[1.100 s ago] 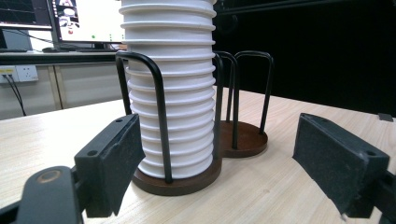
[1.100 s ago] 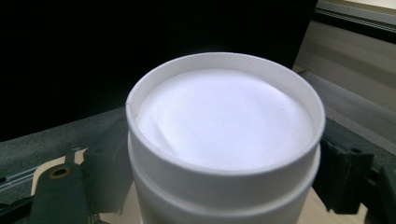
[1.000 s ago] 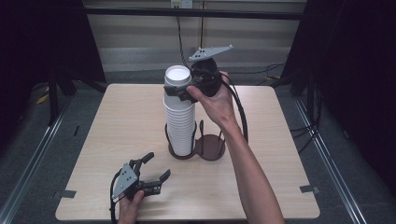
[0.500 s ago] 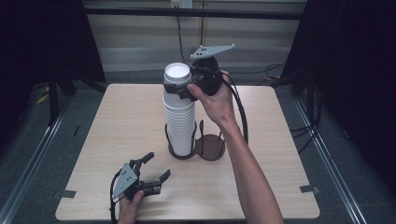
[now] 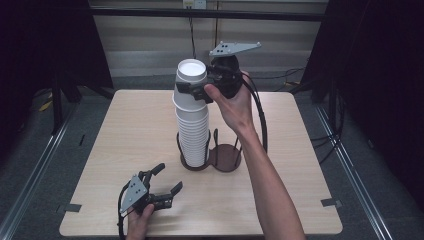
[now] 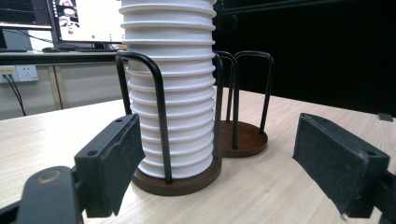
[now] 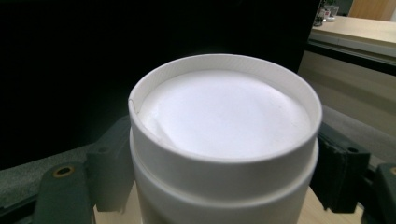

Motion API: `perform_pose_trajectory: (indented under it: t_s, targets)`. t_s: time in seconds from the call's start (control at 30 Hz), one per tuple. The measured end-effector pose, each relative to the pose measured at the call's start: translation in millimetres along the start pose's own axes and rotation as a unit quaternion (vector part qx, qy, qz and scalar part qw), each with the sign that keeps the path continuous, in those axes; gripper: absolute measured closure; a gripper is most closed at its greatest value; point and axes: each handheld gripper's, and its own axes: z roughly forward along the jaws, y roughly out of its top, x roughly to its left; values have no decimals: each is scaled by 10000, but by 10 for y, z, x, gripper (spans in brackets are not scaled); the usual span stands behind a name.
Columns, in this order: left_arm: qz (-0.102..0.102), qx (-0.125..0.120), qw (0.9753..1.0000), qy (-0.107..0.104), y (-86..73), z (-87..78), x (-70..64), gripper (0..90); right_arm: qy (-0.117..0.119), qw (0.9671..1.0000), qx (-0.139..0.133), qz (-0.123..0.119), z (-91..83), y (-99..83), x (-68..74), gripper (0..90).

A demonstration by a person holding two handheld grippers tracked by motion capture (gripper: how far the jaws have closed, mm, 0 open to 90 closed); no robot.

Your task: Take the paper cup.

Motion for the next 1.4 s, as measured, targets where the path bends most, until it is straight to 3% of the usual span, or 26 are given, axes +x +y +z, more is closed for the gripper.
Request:
perform_pose_trajectory:
  t_s: [0.47, 0.9, 1.03, 1.4]
  targets:
    - [61, 10, 10000, 15, 2, -2, 8, 157, -55, 9991, -423, -31, -106, 74, 53, 211]
    - [62, 9, 10000, 13, 2, -2, 8, 156, -50, 9980, -630, -31, -223, 140, 80, 212]
    - [62, 7, 10000, 13, 2, -2, 8, 156, -15, 9964, -844, 23, -312, 152, 80, 214]
    - [61, 10, 10000, 12, 2, -2, 9, 157, 24, 9952, -973, 94, -440, 152, 85, 216]
